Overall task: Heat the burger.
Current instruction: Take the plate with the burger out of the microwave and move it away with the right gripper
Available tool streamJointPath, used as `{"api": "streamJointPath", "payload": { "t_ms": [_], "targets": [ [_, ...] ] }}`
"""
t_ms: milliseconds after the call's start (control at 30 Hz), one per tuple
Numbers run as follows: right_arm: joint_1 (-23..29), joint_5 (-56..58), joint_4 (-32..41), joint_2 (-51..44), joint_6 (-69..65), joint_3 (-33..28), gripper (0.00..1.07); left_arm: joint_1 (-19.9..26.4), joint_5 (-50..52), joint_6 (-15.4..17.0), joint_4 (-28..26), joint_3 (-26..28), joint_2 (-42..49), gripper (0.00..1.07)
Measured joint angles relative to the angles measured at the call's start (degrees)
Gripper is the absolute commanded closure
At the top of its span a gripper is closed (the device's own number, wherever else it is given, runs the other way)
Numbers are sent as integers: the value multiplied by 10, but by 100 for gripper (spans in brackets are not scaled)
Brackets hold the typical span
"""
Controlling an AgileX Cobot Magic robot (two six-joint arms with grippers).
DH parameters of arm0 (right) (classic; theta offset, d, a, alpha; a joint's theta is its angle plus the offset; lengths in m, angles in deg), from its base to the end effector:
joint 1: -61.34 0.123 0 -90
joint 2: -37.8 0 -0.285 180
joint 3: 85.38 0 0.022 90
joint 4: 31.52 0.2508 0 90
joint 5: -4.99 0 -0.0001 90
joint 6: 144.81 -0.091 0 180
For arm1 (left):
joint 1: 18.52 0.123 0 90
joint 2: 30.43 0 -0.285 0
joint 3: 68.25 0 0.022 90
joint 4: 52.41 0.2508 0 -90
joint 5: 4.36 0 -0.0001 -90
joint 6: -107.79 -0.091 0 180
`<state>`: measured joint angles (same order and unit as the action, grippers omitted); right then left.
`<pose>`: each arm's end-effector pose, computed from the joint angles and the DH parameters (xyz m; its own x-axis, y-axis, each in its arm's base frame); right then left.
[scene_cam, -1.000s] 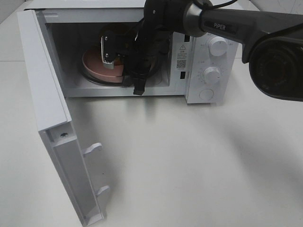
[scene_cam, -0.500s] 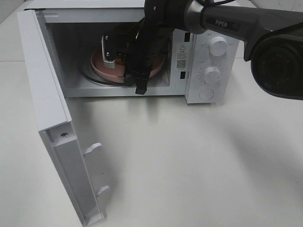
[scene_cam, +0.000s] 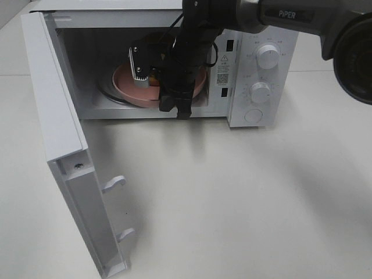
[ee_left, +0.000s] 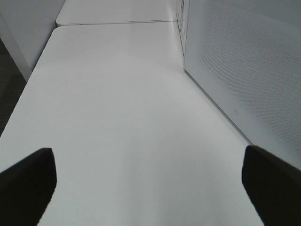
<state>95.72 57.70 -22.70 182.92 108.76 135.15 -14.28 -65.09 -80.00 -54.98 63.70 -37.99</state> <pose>0.4207 0.3013 0.1609 0.2749 -0.9285 -0.2495 -0.9280 -0.1883 -0.3215 -0.0062 -0.0040 0.2799 -0.4437 0.0811 -0.8925 0.0116 0.9963 0.0848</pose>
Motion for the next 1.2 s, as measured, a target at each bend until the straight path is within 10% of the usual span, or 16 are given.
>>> {"api": "streamJointPath", "payload": {
  "t_ms": [1200],
  "targets": [
    [69, -238, -9, -226, 60, -370, 107, 0, 0, 0, 0, 0, 0, 2]
  ]
}}
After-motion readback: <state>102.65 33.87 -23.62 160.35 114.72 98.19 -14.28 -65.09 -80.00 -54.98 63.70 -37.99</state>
